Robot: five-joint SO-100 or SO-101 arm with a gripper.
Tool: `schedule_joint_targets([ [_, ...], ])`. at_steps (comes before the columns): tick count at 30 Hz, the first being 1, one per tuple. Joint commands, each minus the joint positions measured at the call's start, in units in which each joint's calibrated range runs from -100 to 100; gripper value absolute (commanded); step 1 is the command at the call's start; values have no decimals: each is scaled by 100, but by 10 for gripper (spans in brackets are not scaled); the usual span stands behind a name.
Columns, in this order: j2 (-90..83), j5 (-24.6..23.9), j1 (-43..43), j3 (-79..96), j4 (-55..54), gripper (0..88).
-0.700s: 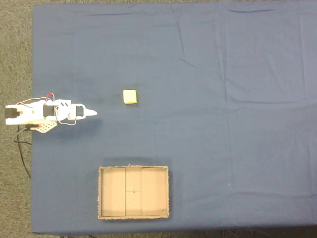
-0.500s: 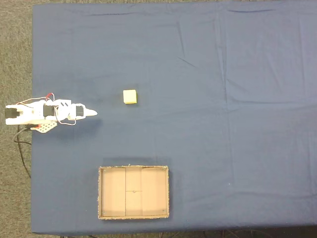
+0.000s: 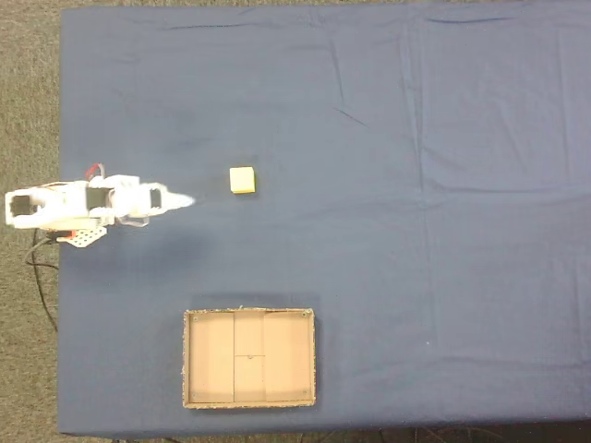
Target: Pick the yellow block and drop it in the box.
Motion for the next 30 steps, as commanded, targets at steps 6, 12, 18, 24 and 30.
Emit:
schedule_joint_targets([
  [6,4609,220,-414,-3395,376,454],
  [12,6256,-166,-831,-4671,401,445],
  [18,7336,-498,-1232,-5504,368,424],
  [24,7615,-542,-1051,-5594,401,402],
  [30,7927,-440,-713,-5820,384,371],
])
